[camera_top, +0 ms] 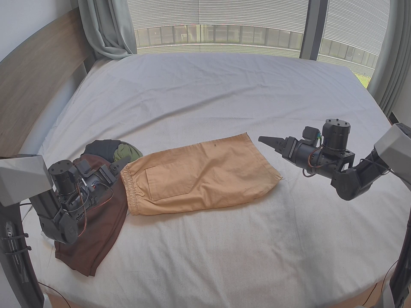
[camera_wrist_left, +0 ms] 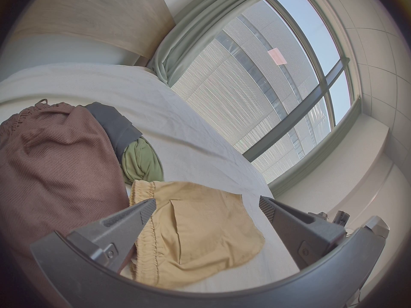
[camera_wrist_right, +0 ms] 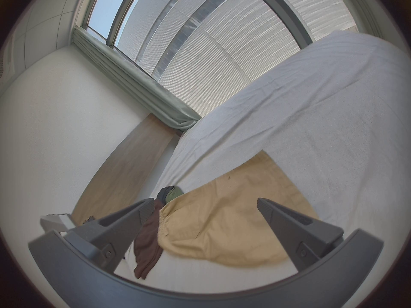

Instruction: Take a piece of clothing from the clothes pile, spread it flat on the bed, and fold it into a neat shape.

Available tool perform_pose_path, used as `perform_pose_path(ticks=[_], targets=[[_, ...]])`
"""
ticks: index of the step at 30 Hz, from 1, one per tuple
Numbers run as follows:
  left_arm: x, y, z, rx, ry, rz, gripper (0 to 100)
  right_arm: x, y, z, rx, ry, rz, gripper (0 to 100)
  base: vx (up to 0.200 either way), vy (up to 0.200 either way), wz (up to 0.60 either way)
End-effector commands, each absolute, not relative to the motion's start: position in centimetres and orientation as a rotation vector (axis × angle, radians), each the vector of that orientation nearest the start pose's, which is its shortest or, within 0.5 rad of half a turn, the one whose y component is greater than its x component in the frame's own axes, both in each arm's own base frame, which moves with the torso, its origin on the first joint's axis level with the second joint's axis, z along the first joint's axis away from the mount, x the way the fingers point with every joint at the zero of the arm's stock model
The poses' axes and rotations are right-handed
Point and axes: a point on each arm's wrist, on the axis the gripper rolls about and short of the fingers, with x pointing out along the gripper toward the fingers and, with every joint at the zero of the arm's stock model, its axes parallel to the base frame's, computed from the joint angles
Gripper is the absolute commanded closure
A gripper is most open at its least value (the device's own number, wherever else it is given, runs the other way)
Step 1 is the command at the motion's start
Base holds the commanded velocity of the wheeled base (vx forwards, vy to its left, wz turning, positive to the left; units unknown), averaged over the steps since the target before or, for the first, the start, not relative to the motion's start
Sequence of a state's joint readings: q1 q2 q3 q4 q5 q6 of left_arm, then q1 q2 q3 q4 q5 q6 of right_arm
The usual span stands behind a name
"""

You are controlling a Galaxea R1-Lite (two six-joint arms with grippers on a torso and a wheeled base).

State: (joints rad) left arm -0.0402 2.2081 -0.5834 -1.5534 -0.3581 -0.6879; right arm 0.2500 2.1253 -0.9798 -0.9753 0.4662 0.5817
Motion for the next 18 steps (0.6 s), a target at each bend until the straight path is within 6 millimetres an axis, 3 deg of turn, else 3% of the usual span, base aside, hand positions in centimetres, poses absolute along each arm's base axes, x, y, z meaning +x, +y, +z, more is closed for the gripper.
perform_pose_path(ticks=[1,6,18], targets=[[32.5,-2.4,6.4,-0.662,0.237,-0.419,0,34.4,10.1,10.4,0.602,0.390,0.735,0,0.000,0.000,0.00],[32.4,-2.4,5.3,-0.534,0.247,-0.425,0,34.0,10.0,7.5,0.606,0.394,0.742,0,0.000,0.000,0.00],[31.7,-3.0,4.5,-0.391,0.258,-0.445,0,32.2,8.4,3.9,0.721,0.443,0.688,0,0.000,0.000,0.00]])
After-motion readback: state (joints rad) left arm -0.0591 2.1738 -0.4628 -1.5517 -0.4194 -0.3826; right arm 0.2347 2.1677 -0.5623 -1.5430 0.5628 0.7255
